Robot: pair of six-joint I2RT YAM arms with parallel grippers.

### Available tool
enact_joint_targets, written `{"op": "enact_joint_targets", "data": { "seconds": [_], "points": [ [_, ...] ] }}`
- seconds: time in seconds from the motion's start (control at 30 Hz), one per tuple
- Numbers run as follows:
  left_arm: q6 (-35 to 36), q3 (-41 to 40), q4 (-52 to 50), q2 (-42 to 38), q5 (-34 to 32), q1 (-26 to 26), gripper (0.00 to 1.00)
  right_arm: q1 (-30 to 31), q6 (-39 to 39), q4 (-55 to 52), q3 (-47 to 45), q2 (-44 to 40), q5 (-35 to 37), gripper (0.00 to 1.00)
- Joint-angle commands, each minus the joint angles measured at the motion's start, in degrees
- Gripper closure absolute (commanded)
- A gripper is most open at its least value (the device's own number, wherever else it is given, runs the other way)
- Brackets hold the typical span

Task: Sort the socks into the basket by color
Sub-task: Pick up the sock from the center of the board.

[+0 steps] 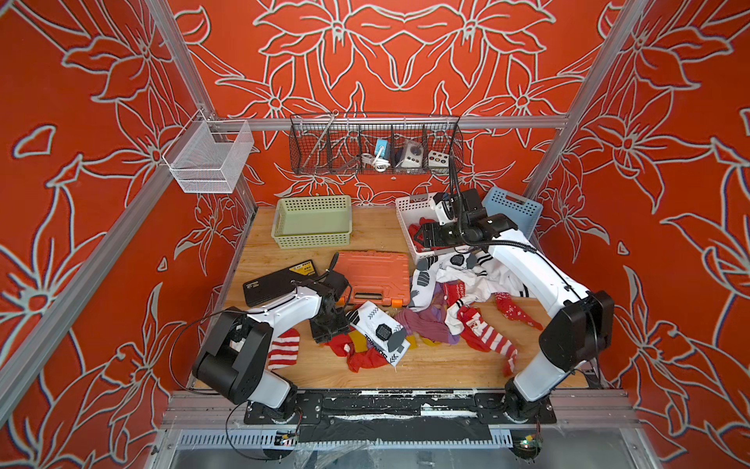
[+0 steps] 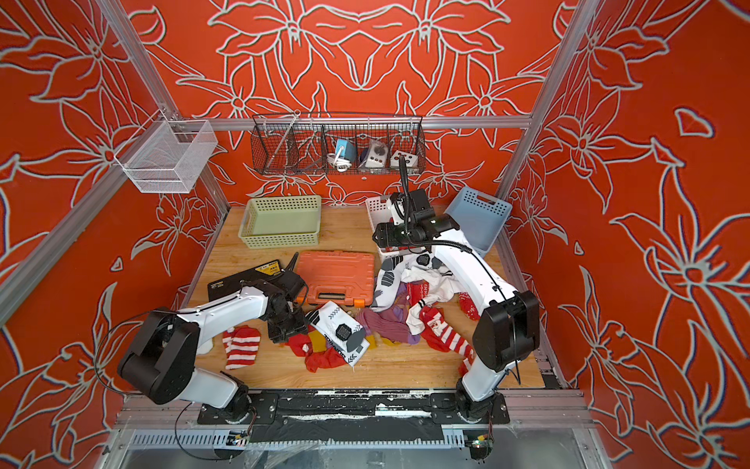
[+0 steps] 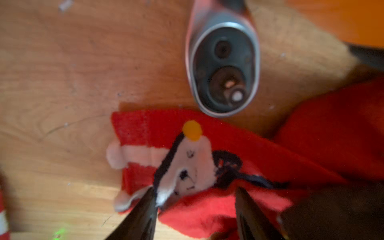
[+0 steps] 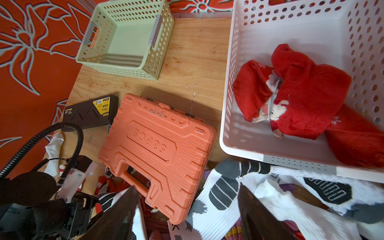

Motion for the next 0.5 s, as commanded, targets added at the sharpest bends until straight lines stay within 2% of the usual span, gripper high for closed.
{"op": "enact_joint_targets", "data": {
  "seconds": [0.0, 0.1, 0.2, 0.47],
  "points": [
    [-1.0, -1.6, 0.4, 1.4, -1.9, -0.8, 0.49, 0.4, 0.2, 1.0, -1.2, -2.2, -0.4, 0.23],
    [-1.4, -2.3, 0.2, 0.7, -2.0, -0.9, 0.79, 0.4, 0.3, 1.2, -1.9, -2.6, -0.5, 0.24],
    [-1.7, -1.9, -1.7, -2.1, -3.2, -1.0, 1.0, 0.4, 0.3, 1.2, -2.1, -2.9, -0.7, 0.24],
    [-2.3, 2.8, -12.1, -15.2, -8.3, -1.1, 1.0, 1.4, 0.5, 1.0, -2.4, -3.6, -1.2, 0.24]
  ]
}}
